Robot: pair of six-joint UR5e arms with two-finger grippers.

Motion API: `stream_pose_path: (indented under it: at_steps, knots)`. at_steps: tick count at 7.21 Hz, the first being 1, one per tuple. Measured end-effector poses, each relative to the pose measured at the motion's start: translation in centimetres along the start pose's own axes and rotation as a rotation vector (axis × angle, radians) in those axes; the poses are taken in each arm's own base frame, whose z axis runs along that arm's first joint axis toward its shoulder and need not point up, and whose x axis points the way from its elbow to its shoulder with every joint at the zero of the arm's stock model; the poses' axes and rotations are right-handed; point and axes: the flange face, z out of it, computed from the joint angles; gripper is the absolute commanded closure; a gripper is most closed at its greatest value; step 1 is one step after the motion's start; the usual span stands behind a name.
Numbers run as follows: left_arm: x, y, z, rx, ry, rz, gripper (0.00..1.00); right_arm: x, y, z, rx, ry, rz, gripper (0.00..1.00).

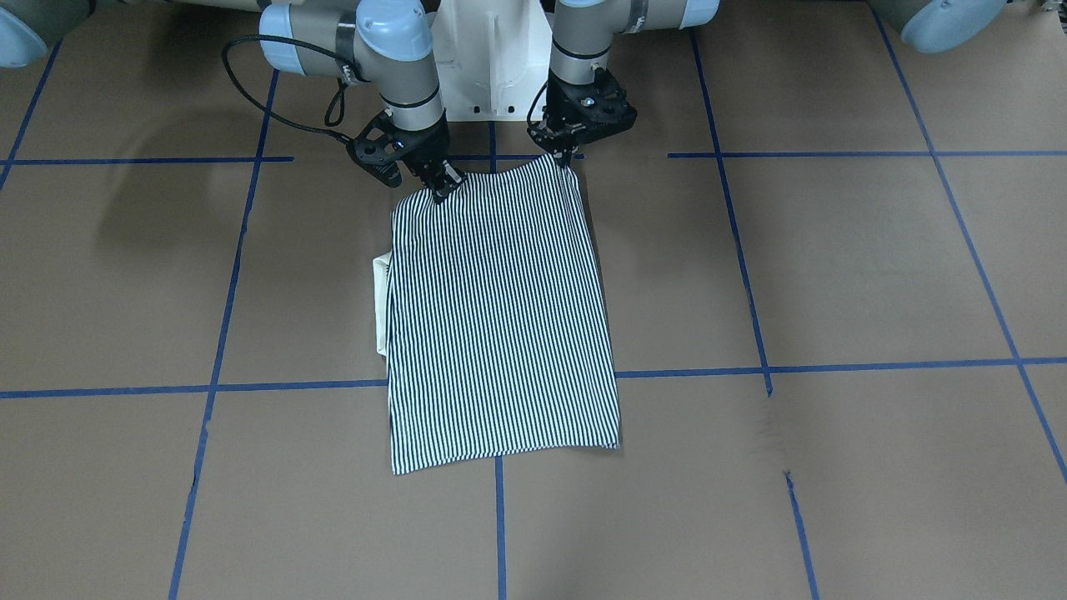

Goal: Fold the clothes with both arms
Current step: 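Lift the near edge with both grippers and fold it away from the robot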

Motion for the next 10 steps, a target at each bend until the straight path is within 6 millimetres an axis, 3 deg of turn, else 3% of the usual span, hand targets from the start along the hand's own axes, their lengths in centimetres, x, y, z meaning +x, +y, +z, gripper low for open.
stream_pose_path:
  at_steps: [2,4,5,6,8,10]
  knots:
    - [-0.9,2.9,-1.0,-0.041,0.011,0.029,1.0,1.3,2.8,-1.2,-0.035,0.013,-0.03,1.0]
    - [-2.3,3.7,-1.7,-0.058,0.012,0.041,1.0,2.3,5.1,-2.5,-0.069,0.013,-0.058,1.0]
    - [-2.5,3.6,-1.8,-0.058,0.013,0.042,1.0,2.0,5.0,-2.8,-0.066,0.002,-0.065,1.0]
    - [-2.3,2.5,-2.1,-0.044,0.021,0.035,1.0,1.2,3.5,-3.3,-0.047,-0.019,-0.077,1.0]
    - [-1.0,-4.1,-3.8,0.04,0.067,0.019,1.0,-1.3,-1.4,-4.4,0.002,-0.079,-0.078,1.0]
    - [-0.3,-9.5,-2.7,0.083,0.097,0.019,1.0,-3.4,-4.4,-2.9,0.011,-0.147,-0.064,1.0]
